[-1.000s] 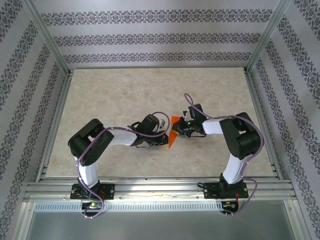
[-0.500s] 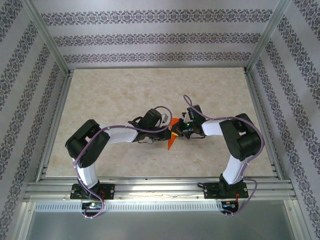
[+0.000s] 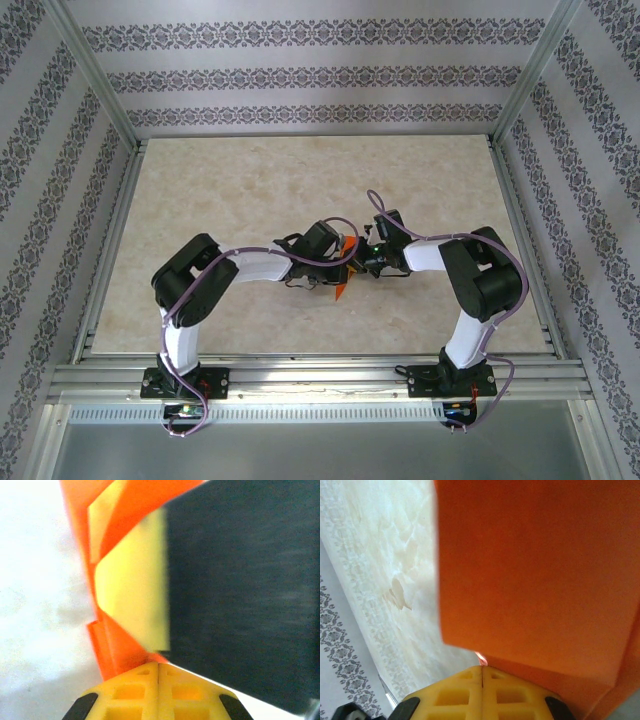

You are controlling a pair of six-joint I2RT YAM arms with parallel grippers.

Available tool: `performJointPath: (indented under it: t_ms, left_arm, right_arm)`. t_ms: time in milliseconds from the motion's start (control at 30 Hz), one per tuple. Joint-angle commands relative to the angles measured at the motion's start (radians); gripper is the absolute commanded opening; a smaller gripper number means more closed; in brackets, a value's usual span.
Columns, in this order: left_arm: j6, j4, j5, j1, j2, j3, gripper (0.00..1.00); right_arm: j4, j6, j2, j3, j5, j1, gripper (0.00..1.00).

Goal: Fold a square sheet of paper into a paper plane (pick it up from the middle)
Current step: Fold the wing for the fifth time at the center of the table.

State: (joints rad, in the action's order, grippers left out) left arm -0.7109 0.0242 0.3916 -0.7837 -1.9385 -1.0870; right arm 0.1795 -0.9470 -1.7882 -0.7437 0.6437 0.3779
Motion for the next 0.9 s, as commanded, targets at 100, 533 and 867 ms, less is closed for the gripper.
performJointPath:
  t_ms: [100,533,867]
  left_arm:
    - [0.018,0.183,-0.109,-0.038,-0.049,-0.002,0.00]
    - [-0.042,0.134,-0.136,-0.089,-0.061,0.108,0.00]
    - [-0.044,0.112,-0.110,-0.092,-0.080,0.114,0.00]
  right_arm:
    - [-0.016,-0.010,0.021,0.012,-0.021,0.013,0.00]
    - [-0.008,0.044,-0.025,-0.023,0.000,-0.075,0.02]
    - [0.047,0.021,-0.053,-0.023,-0.015,-0.143,0.05]
